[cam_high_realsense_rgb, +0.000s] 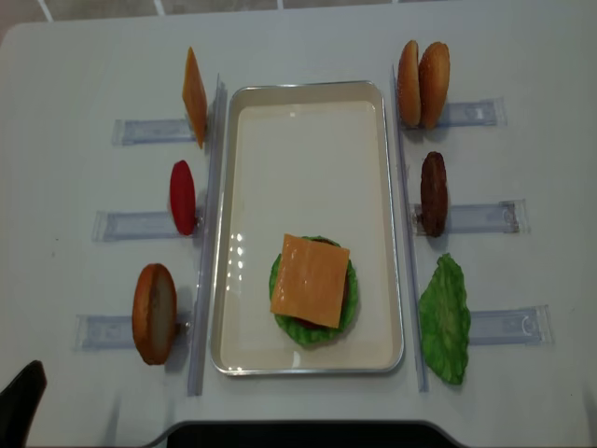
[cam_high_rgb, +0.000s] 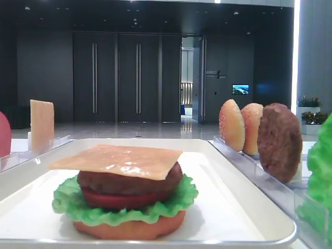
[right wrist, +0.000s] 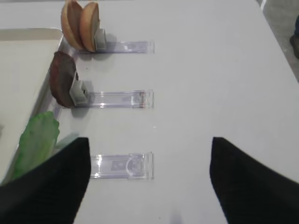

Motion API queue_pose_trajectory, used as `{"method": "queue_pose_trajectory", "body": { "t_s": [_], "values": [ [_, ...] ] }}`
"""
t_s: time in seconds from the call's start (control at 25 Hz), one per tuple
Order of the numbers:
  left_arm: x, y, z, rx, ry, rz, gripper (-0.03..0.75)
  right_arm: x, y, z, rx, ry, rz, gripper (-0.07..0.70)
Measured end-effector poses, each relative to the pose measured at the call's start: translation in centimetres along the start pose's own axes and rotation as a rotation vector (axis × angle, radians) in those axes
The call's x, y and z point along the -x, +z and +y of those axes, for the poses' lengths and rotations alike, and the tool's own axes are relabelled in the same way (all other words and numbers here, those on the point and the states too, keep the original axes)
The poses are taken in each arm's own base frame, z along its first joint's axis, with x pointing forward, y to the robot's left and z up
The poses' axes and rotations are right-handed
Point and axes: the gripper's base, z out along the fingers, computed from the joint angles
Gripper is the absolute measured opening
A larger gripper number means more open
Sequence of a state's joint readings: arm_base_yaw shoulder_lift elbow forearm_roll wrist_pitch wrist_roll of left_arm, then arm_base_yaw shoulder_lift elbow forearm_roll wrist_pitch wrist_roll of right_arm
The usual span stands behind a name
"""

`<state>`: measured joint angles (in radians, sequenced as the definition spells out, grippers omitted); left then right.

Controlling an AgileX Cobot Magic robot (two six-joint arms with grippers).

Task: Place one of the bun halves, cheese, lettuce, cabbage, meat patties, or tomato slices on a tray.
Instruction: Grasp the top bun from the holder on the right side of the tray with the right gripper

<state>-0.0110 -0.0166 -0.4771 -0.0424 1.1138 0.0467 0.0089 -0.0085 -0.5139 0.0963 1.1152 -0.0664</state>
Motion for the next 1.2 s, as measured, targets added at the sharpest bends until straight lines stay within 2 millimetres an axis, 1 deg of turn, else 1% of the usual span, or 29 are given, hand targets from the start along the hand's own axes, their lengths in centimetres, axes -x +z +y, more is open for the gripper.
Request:
{"method": "queue_pose_trajectory", "body": {
  "t_s": [0.12,0.24,0.32,0.48,0.72,0.88,0.96,1.0,1.2],
  "values": [
    [0.0,0.0,0.0,0.000,0.000,0.000,0.588,0.3,-0.2,0.0,-0.001,-0.001,-0.028,0.505],
    [0.0,0.0,0.0,0.000,0.000,0.000,0.565,0.5,0.0,0.0,0.000,0.000,-0.009,0.499],
    [0.0,0.0,0.0,0.000,0.000,0.000,0.546,1.1,0.8,-0.1,0.001,0.005,0.046,0.491],
    [0.0,0.0,0.0,0.000,0.000,0.000,0.503,2.5,3.0,-0.3,0.005,0.022,0.199,0.472],
    [0.0,0.0,0.0,0.000,0.000,0.000,0.430,5.9,6.0,-0.3,0.040,0.063,0.381,0.468],
    [0.0,0.0,0.0,0.000,0.000,0.000,0.381,8.6,8.3,-0.5,0.052,0.078,0.503,0.467],
    [0.0,0.0,0.0,0.000,0.000,0.000,0.365,10.3,9.7,-0.7,0.055,0.082,0.556,0.467],
    [0.0,0.0,0.0,0.000,0.000,0.000,0.356,10.9,10.9,-0.8,0.056,0.086,0.602,0.467],
    [0.0,0.0,0.0,0.000,0.000,-0.001,0.313,14.9,13.7,-1.1,0.060,0.086,0.646,0.467]
  ]
}}
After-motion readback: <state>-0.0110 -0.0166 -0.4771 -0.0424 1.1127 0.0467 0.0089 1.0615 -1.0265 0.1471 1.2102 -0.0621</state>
